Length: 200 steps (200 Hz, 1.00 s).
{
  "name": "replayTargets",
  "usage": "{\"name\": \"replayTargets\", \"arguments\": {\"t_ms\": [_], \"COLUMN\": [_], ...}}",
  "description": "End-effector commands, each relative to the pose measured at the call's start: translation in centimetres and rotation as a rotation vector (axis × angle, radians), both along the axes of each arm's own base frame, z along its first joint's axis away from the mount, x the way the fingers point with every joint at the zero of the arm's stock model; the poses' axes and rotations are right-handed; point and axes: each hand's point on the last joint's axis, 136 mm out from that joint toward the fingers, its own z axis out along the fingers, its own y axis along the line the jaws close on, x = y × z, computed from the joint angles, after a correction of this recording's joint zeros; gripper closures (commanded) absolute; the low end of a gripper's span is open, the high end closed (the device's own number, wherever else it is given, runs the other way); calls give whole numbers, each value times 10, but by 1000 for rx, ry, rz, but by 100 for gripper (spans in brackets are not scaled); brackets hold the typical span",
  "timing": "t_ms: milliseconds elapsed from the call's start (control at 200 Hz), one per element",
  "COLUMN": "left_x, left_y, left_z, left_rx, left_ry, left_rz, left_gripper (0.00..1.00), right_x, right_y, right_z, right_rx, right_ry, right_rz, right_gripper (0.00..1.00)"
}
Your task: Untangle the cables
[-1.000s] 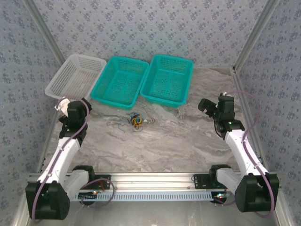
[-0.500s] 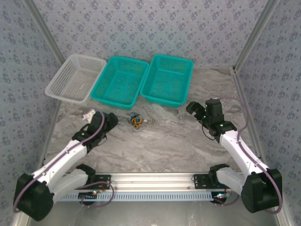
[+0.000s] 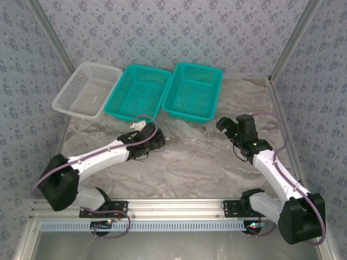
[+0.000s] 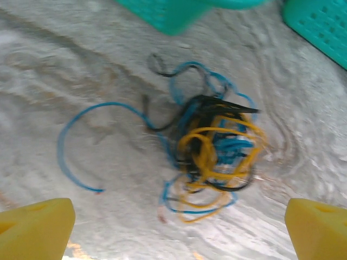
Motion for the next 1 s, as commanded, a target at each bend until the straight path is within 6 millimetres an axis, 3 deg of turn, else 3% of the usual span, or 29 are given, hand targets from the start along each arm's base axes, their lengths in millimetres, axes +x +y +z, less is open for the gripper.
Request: {"name": "replayTargets", "arguments": {"t_ms": [0,120,495,994], "left_x": [-4,0,22,28], "left_y": [-10,-15,-6,-14], "left_z": [-10,-18,-33,-53], "left_rx": [95,146,346,300], "left_ry": [80,121,97,129], "left_rz": [-78,-82,-63,-107], "left_gripper": [1,1,2,44], "right_x": [-1,-2,-7,-17], "right_y": [-3,-3,-5,-8], "right_z": [-6,-7,-11,-3], "right_rx": [-1,-5,-12,-91], "right_ry": [18,22,41,23], "right_rz": [-25,-26,-31,38], "right_gripper": [0,0,0,0]}}
